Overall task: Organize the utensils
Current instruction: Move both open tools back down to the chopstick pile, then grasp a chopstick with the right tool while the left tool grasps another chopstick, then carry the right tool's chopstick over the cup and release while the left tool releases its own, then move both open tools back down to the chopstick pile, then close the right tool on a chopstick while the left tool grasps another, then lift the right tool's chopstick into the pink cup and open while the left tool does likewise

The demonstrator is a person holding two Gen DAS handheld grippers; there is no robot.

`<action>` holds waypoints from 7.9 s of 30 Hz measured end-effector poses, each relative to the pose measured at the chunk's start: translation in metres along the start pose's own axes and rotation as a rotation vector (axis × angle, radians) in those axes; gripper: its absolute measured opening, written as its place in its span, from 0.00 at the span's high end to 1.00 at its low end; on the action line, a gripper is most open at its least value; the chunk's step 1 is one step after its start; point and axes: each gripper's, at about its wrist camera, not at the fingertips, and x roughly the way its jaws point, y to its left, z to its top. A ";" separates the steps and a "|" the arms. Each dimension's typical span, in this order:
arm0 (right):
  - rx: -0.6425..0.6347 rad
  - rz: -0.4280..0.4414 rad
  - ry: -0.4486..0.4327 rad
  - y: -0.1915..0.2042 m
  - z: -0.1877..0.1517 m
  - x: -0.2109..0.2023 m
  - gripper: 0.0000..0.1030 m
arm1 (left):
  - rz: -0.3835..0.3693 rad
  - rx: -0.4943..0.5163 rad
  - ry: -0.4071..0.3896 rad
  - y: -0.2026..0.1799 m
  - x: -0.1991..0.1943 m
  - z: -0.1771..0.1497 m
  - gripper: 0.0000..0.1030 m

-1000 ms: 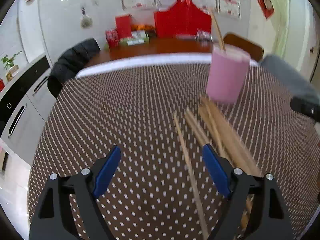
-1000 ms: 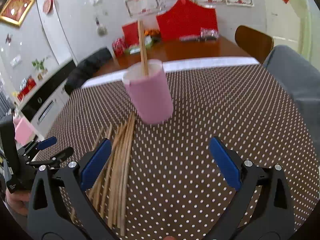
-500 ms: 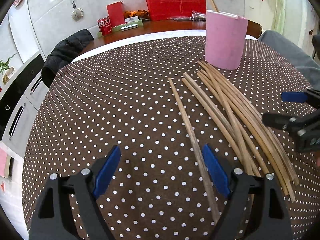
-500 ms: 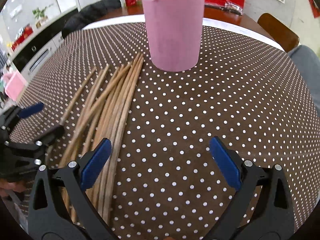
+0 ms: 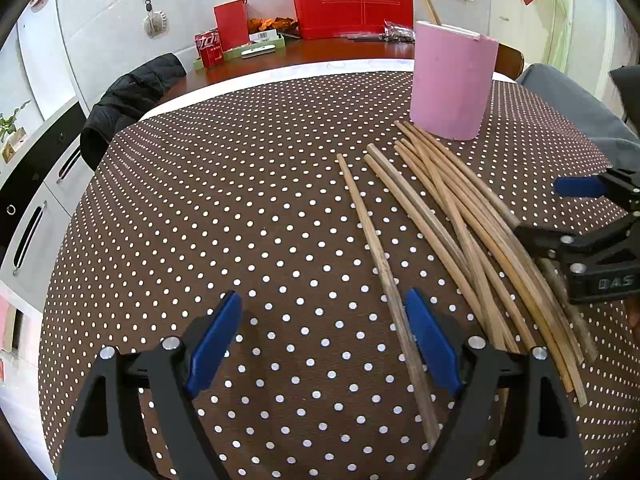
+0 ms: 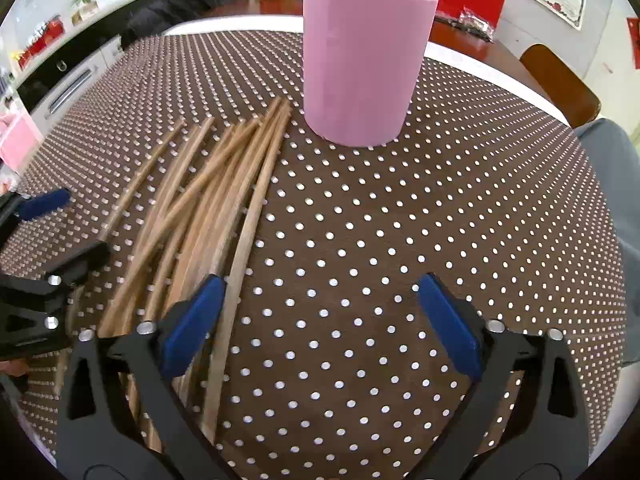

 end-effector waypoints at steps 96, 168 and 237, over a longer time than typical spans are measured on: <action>0.357 0.306 -0.780 -0.132 0.163 -0.066 0.94 | -0.376 -0.223 -0.696 -0.058 0.015 0.246 0.94; 0.268 0.211 -0.304 -0.064 -0.027 -0.078 0.06 | -0.039 -0.089 0.012 -0.040 -0.006 0.005 0.24; 0.038 0.184 -0.344 -0.019 0.011 -0.074 0.95 | -0.011 -0.260 -0.205 0.033 -0.040 0.057 0.95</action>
